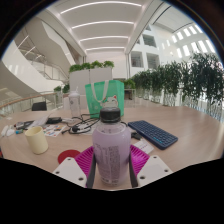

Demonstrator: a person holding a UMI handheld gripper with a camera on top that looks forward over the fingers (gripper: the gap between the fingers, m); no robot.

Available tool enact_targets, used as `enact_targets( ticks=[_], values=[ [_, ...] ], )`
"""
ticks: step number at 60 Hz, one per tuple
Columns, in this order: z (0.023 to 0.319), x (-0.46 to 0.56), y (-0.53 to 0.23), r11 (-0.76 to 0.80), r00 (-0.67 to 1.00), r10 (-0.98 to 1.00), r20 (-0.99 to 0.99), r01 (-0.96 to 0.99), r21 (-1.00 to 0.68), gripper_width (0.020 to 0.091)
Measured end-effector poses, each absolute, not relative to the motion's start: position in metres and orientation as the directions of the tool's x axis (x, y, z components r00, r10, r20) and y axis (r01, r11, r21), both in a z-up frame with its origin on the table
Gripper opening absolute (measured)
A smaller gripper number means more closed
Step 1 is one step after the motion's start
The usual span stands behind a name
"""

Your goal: Pour water

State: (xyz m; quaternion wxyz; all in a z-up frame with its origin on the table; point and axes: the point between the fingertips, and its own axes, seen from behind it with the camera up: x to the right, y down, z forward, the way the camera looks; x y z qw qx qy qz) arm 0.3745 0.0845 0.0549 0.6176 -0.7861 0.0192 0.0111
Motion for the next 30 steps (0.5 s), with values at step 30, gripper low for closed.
enact_targets(
  ticks=[30],
  values=[
    [0.224, 0.338, 0.135, -0.26, 0.89, 0.016, 0.456, 0.444, -0.858, 0.0405]
  ],
)
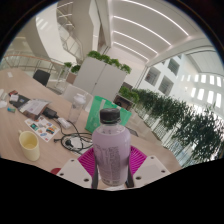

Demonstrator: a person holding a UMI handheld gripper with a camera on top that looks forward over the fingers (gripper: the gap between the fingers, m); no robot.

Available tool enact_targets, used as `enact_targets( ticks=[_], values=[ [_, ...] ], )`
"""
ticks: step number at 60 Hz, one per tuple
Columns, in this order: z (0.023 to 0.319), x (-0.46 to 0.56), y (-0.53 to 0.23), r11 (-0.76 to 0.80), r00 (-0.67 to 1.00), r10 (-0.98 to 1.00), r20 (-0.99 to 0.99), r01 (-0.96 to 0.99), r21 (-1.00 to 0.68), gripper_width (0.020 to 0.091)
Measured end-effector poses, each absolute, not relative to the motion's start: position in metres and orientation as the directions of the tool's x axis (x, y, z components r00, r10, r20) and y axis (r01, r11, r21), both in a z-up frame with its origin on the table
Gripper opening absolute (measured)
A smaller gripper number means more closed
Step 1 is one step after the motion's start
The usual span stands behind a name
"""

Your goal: Pour water

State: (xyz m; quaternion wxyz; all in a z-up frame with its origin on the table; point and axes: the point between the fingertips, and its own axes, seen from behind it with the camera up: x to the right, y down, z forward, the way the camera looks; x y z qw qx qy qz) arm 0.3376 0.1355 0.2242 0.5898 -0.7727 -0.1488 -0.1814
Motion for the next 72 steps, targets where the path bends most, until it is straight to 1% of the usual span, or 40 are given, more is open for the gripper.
enact_targets(
  ticks=[2, 3, 6, 7, 9, 10, 12, 13, 16, 19, 20, 21, 26, 29, 30, 31, 32, 37, 45, 48, 51, 54, 55, 56, 57, 58, 59, 60, 61, 64, 66, 69, 70, 71, 72],
  values=[
    [0.233, 0.324, 0.138, -0.252, 0.826, 0.056, 0.561, 0.555, -0.793, 0.0404],
    [0.222, 0.306, 0.149, -0.248, 0.789, 0.071, 0.61, 0.606, -0.756, 0.0405],
    [0.21, 0.271, 0.154, -0.232, 0.652, 0.136, 0.746, 0.753, -0.616, 0.0404],
    [0.211, 0.264, 0.149, -0.22, 0.6, 0.156, 0.785, 0.795, -0.565, 0.0405],
    [0.196, 0.242, 0.154, -0.198, 0.499, 0.185, 0.846, 0.863, -0.465, 0.0403],
    [0.197, 0.24, 0.147, -0.188, 0.443, 0.211, 0.871, 0.893, -0.408, 0.0404],
    [0.164, 0.219, 0.16, -0.171, 0.316, 0.24, 0.918, 0.944, -0.281, 0.0404],
    [0.154, 0.211, 0.161, -0.16, 0.244, 0.259, 0.935, 0.965, -0.207, 0.0401],
    [0.136, 0.195, 0.164, -0.13, 0.053, 0.288, 0.956, 0.991, -0.016, 0.0404],
    [0.128, 0.184, 0.166, -0.114, -0.108, 0.298, 0.949, 0.982, 0.147, 0.0403],
    [0.137, 0.188, 0.155, -0.103, -0.17, 0.318, 0.933, 0.972, 0.213, 0.0404],
    [0.132, 0.187, 0.164, -0.098, -0.204, 0.309, 0.929, 0.965, 0.244, 0.0404],
    [0.134, 0.179, 0.17, -0.076, -0.423, 0.314, 0.85, 0.881, 0.467, 0.0404],
    [0.138, 0.176, 0.171, -0.067, -0.507, 0.317, 0.802, 0.831, 0.552, 0.0403],
    [0.15, 0.179, 0.163, -0.067, -0.535, 0.32, 0.782, 0.81, 0.582, 0.0403],
    [0.154, 0.176, 0.183, -0.032, -0.569, 0.344, 0.747, 0.788, 0.615, 0.0403],
    [0.156, 0.174, 0.186, -0.031, -0.593, 0.339, 0.731, 0.769, 0.638, 0.0405],
    [0.171, 0.17, 0.182, -0.032, -0.661, 0.331, 0.673, 0.705, 0.708, 0.0404],
    [0.163, 0.16, 0.19, 0.018, -0.684, 0.351, 0.64, 0.688, 0.725, 0.0403],
    [0.164, 0.159, 0.189, 0.005, -0.646, 0.353, 0.677, 0.725, 0.688, 0.0403],
    [0.161, 0.163, 0.189, -0.066, -0.5, 0.372, 0.782, 0.826, 0.56, 0.0404],
    [0.156, 0.165, 0.19, -0.196, -0.221, 0.368, 0.903, 0.931, 0.308, 0.0407],
    [0.149, 0.17, 0.173, -0.273, -0.095, 0.291, 0.952, 0.946, 0.177, 0.0407],
    [0.159, 0.175, 0.16, -0.296, 0.0, 0.255, 0.967, 0.952, 0.078, 0.0408],
    [0.168, 0.174, 0.181, -0.308, 0.093, 0.296, 0.951, 0.951, 0.003, 0.041],
    [0.17, 0.172, 0.183, -0.335, 0.205, 0.268, 0.941, 0.936, -0.108, 0.0408],
    [0.163, 0.17, 0.17, -0.374, 0.341, 0.173, 0.924, 0.89, -0.259, 0.041],
    [0.18, 0.171, 0.186, -0.365, 0.402, 0.195, 0.895, 0.877, -0.314, 0.0408],
    [0.176, 0.173, 0.172, -0.381, 0.516, 0.087, 0.852, 0.808, -0.45, 0.0409],
    [0.197, 0.178, 0.163, -0.337, 0.715, -0.05, 0.697, 0.645, -0.686, 0.0421],
    [0.208, 0.189, 0.173, -0.308, 0.817, -0.05, 0.575, 0.535, -0.787, 0.0424],
    [0.2, 0.194, 0.171, -0.277, 0.932, -0.062, 0.357, 0.328, -0.903, 0.0457],
    [0.189, 0.191, 0.17, -0.258, 0.955, -0.085, 0.283, 0.254, -0.932, 0.0457],
    [0.192, 0.201, 0.172, -0.279, 0.973, -0.068, 0.223, 0.196, -0.94, 0.0465],
    [0.187, 0.206, 0.173, -0.282, 0.985, -0.066, 0.162, 0.137, -0.949, 0.0466]
  ],
)
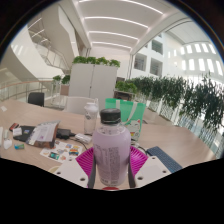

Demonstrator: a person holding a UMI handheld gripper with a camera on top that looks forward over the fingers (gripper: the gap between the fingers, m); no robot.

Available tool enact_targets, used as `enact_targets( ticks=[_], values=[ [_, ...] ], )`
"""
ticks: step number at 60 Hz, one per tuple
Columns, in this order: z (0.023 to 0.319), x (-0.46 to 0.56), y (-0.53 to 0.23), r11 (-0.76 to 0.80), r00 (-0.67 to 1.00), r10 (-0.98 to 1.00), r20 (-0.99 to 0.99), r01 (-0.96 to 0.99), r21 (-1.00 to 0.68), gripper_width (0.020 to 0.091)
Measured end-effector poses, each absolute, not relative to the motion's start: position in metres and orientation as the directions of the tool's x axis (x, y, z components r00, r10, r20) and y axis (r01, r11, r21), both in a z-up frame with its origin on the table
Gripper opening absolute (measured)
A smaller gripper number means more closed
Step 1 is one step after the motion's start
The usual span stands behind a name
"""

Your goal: Pour water

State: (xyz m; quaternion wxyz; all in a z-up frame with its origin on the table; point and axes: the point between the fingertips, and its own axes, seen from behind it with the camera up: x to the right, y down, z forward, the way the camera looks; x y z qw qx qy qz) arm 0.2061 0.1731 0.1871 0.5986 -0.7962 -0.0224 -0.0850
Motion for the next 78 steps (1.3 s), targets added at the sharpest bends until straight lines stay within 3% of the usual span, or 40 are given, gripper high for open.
enact_targets(
  ticks=[4, 6, 22, 37, 45, 50, 53, 59, 78],
  values=[
    [0.144, 0.209, 0.172, -0.292, 0.999, -0.054, -0.006, -0.021, -0.956, 0.0479],
    [0.144, 0.222, 0.171, -0.299, 0.999, -0.036, -0.028, -0.037, -0.954, 0.0478],
    [0.055, 0.224, 0.16, -0.35, 0.997, 0.063, -0.047, -0.022, -0.936, 0.0496],
    [0.054, 0.225, 0.155, -0.313, 0.996, 0.054, -0.067, -0.046, -0.949, 0.0502],
    [0.048, 0.226, 0.147, -0.385, 0.997, 0.035, -0.07, -0.051, -0.921, 0.0585],
    [0.036, 0.225, 0.13, -0.483, 0.995, 0.004, -0.102, -0.087, -0.871, 0.0761],
    [0.044, 0.224, 0.114, -0.5, 0.993, -0.013, -0.113, -0.105, -0.86, 0.0852],
    [0.061, 0.217, 0.075, -0.514, 0.995, -0.043, -0.088, -0.097, -0.852, 0.0834],
    [0.163, 0.154, -0.071, -0.492, 0.993, -0.121, -0.01, -0.068, -0.868, 0.0832]
  ],
)
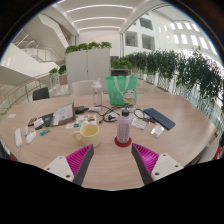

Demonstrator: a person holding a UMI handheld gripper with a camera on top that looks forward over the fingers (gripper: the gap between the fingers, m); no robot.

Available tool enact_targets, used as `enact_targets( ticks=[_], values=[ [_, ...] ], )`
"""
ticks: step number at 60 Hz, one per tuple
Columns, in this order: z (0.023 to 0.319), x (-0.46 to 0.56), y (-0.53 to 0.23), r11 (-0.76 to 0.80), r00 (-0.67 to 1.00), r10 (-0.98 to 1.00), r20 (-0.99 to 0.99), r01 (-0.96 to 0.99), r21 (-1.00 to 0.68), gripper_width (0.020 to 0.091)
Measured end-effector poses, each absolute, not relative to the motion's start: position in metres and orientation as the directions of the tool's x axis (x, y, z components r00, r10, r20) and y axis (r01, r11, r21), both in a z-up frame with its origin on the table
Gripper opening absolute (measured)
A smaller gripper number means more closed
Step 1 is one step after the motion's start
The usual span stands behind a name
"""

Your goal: Pour water

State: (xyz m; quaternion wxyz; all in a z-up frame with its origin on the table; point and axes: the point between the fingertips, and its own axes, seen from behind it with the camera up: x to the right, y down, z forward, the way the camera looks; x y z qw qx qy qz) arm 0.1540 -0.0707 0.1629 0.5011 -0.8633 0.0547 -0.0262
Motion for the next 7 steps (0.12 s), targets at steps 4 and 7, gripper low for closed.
enact_targets(
  ticks=[4, 7],
  values=[
    [0.184, 0.138, -0.094, -0.48, 0.992, -0.128, -0.018, -0.078, -0.874, 0.0831],
    [0.198, 0.128, -0.11, -0.48, 0.991, -0.13, -0.002, -0.065, -0.875, 0.0837]
  ],
)
